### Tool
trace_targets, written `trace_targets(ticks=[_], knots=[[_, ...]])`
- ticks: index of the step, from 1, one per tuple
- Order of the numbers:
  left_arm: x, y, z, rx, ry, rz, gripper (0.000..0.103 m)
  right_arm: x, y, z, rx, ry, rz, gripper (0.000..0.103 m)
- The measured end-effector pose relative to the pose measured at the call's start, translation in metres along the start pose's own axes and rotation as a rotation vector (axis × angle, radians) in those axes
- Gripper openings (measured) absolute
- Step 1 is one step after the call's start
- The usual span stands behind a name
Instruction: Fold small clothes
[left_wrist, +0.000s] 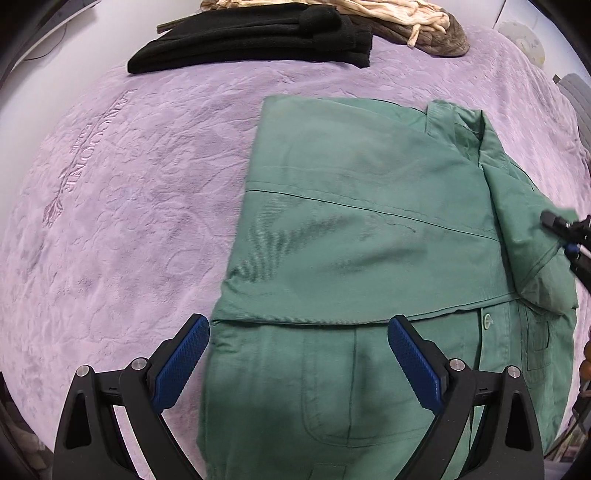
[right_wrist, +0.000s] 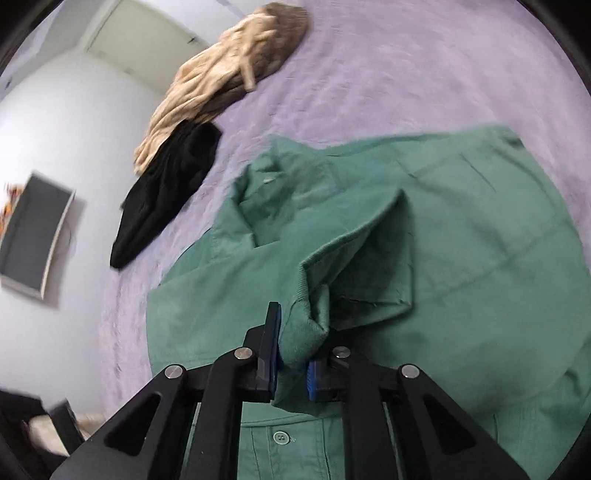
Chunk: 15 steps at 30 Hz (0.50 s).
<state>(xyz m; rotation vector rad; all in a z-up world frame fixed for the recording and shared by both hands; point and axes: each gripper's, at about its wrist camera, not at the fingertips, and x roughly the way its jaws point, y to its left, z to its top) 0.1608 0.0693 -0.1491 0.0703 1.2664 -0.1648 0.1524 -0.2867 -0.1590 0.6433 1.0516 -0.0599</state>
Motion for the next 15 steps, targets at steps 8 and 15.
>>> trace_targets(ticks=[8,15], knots=[[0.001,0.021,-0.001,-0.045,0.002,0.038,0.098,0.064,0.103,-0.069,-0.423,0.265,-0.072,0.051],[0.005,0.005,0.0,-0.022,0.007,0.006,0.098,0.024,0.059,-0.091,-0.282,0.292,0.015,0.068]])
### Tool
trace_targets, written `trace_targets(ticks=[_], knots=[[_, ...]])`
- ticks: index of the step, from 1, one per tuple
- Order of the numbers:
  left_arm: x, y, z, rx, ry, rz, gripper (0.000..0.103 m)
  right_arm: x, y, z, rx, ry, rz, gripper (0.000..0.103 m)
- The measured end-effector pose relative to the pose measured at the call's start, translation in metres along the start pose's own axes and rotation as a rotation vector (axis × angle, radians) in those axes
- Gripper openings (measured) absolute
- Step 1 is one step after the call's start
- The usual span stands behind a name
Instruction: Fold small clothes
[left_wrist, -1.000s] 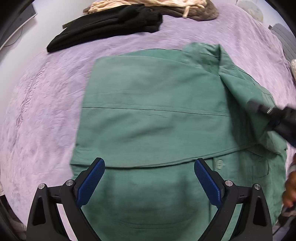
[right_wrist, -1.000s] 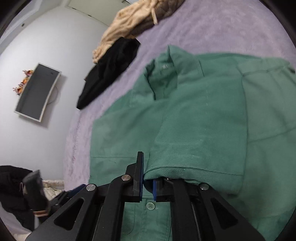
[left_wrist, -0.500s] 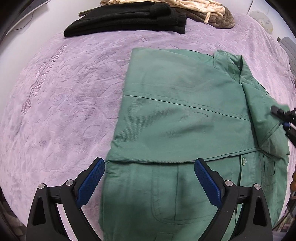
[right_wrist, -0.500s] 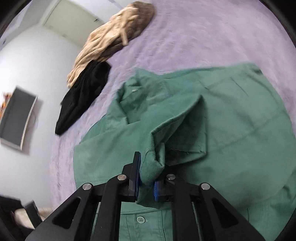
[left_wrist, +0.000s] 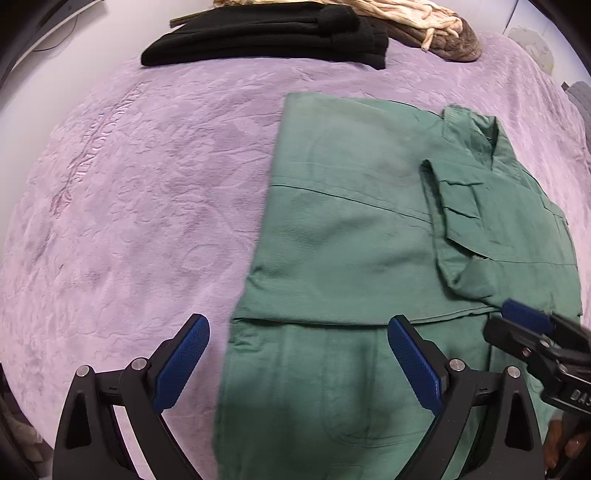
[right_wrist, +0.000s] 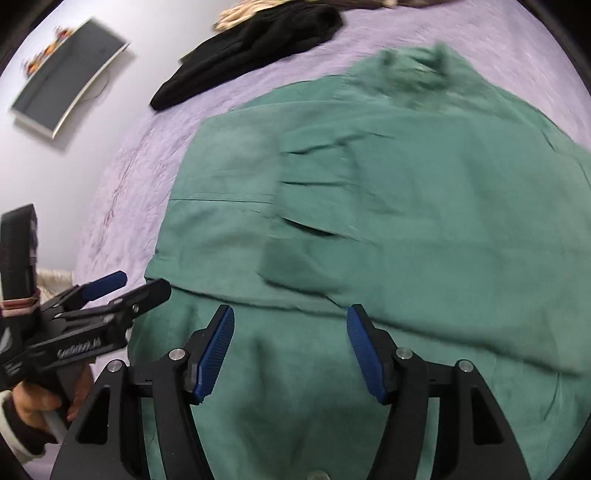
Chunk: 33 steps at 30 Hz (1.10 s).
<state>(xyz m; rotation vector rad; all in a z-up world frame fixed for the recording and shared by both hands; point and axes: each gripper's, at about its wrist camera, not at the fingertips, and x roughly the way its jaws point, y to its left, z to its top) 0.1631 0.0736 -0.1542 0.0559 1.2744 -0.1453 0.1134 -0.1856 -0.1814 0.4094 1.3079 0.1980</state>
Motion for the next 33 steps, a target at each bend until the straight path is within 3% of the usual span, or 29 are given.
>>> trace_targets(ticks=[6,10,14,15,16,17,19,23,25,29,33], knots=[[0.003,-0.041,0.01,0.044,-0.014,-0.068,0.098,-0.055,-0.12,-0.043,0.412,-0.081,0.004,0.068],[0.009,-0.073,0.024,0.086,-0.028,-0.091,0.098,-0.082,-0.201,-0.068,0.7,-0.189,0.092,0.068],[0.028,-0.099,0.037,0.11,-0.012,-0.092,0.098,-0.095,-0.242,-0.071,0.854,-0.293,0.141,0.068],[0.034,-0.104,0.039,0.115,-0.007,-0.082,0.098,-0.098,-0.244,-0.069,0.865,-0.317,0.143,0.057],[0.04,-0.107,0.04,0.121,-0.001,-0.066,0.098,-0.105,-0.246,-0.068,0.859,-0.354,0.138,0.038],[0.046,-0.109,0.04,0.126,0.005,-0.049,0.098,-0.111,-0.247,-0.066,0.841,-0.378,0.112,0.008],[0.054,-0.11,0.039,0.129,0.013,-0.039,0.098,-0.113,-0.25,-0.064,0.824,-0.375,0.068,0.008],[0.057,-0.114,0.039,0.158,0.0,-0.028,0.098,-0.087,-0.252,-0.065,0.803,-0.281,-0.017,0.009],[0.057,-0.115,0.041,0.16,0.006,-0.029,0.098,-0.087,-0.257,-0.072,0.84,-0.299,0.011,0.011],[0.054,-0.109,0.047,0.15,0.002,-0.013,0.098,-0.097,-0.258,-0.08,0.858,-0.279,0.01,0.025],[0.045,-0.095,0.053,0.122,-0.005,0.01,0.098,-0.112,-0.253,-0.093,0.82,-0.259,0.015,0.05]])
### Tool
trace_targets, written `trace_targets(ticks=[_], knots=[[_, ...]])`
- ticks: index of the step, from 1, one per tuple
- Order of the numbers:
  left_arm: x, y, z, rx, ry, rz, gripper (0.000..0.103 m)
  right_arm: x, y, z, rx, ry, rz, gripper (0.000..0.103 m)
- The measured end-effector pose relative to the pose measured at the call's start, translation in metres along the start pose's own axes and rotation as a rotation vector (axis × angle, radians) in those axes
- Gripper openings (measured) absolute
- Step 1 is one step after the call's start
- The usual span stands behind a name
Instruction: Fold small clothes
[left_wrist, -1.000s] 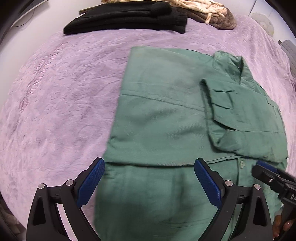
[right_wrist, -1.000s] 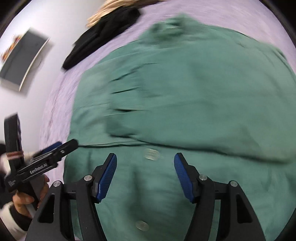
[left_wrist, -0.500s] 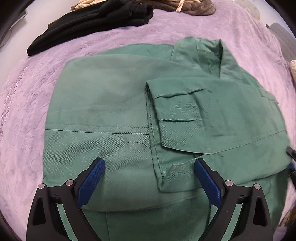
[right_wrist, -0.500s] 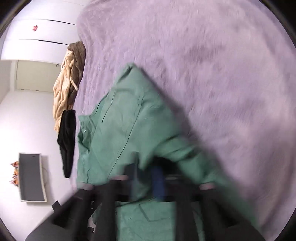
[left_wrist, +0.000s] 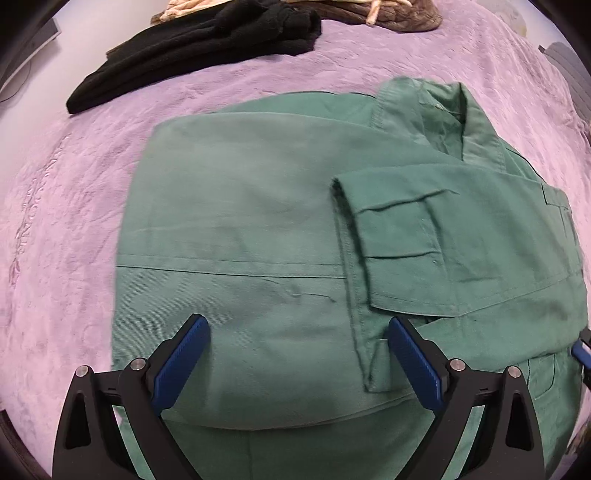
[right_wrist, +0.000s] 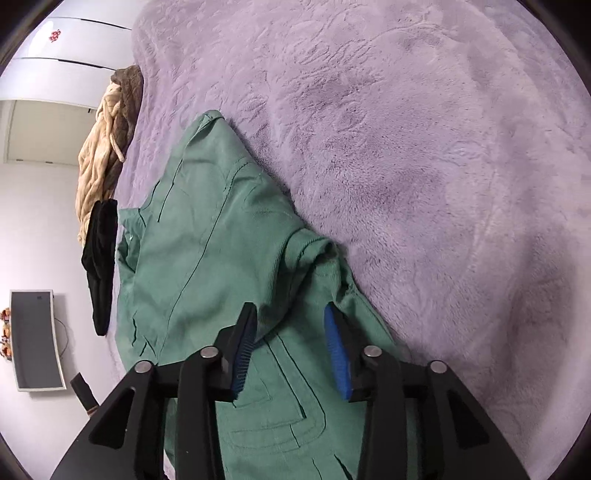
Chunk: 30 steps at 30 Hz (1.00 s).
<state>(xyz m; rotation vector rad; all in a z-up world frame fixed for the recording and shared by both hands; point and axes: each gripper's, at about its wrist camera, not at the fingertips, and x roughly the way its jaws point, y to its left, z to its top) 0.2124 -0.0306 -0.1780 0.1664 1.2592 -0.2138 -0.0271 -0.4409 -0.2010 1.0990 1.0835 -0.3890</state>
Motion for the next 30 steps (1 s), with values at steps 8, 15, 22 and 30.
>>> trace_targets(ticks=[8,15,22,30], knots=[[-0.012,0.017,-0.014,-0.001,0.048,0.023,0.098,-0.009,0.008,-0.033,-0.071,0.056,-0.041,0.069],[-0.028,0.014,-0.044,0.04,0.097,0.004,0.098,-0.011,0.023,-0.054,-0.113,0.112,-0.049,0.076],[-0.049,0.003,-0.078,0.068,0.125,-0.02,0.098,-0.019,0.043,-0.082,-0.187,0.149,-0.074,0.08],[-0.083,-0.001,-0.114,0.082,0.145,-0.045,0.098,-0.03,0.056,-0.106,-0.218,0.178,-0.078,0.08]])
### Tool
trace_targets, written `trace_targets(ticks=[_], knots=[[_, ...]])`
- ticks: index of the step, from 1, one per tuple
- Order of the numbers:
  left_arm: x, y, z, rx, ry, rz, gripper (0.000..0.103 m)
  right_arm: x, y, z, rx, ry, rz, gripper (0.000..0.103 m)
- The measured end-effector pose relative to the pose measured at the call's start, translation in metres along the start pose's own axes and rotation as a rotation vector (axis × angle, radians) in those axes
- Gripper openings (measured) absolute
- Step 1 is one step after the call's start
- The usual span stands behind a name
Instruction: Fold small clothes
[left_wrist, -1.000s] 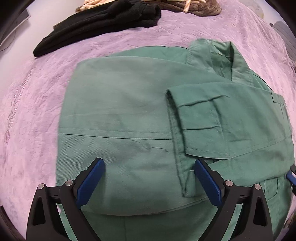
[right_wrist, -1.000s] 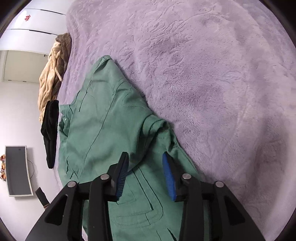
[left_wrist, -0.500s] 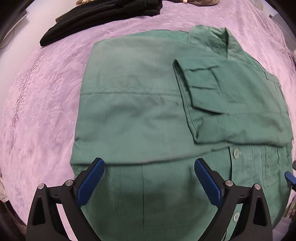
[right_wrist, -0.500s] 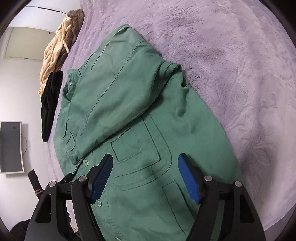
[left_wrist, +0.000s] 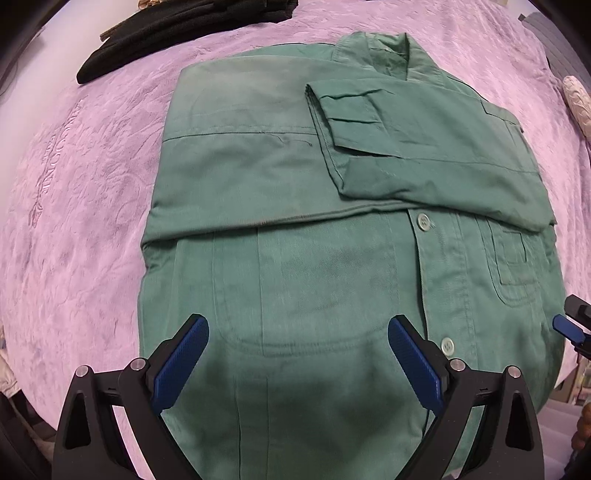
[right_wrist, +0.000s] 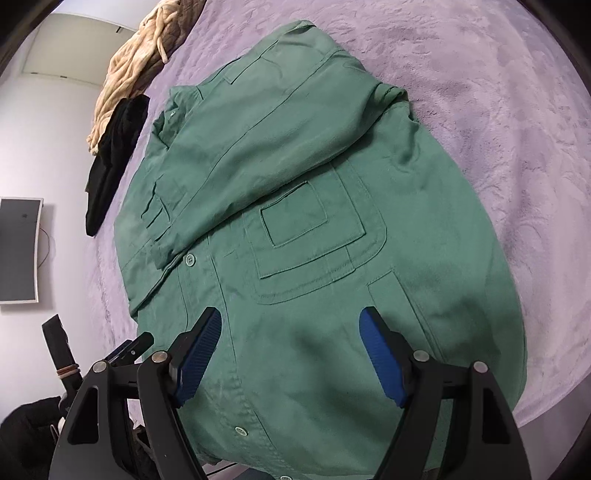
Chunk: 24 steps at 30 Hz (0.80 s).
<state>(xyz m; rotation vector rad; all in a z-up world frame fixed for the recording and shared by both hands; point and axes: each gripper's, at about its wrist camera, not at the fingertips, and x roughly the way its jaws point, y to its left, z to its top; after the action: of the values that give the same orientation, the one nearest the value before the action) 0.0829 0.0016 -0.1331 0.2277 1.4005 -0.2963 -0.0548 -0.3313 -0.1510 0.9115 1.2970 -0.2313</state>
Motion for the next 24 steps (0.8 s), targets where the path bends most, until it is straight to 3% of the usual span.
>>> trace_targets(ticks=[16,24], knots=[[-0.022,-0.004,-0.044,0.008,0.051,-0.001,0.098,-0.009,0.006,-0.028,0.001,0.039,-0.007,0.08],[-0.034,-0.003,-0.064,0.011,0.021,0.026,0.098,-0.01,0.019,-0.033,-0.041,0.044,-0.011,0.08]])
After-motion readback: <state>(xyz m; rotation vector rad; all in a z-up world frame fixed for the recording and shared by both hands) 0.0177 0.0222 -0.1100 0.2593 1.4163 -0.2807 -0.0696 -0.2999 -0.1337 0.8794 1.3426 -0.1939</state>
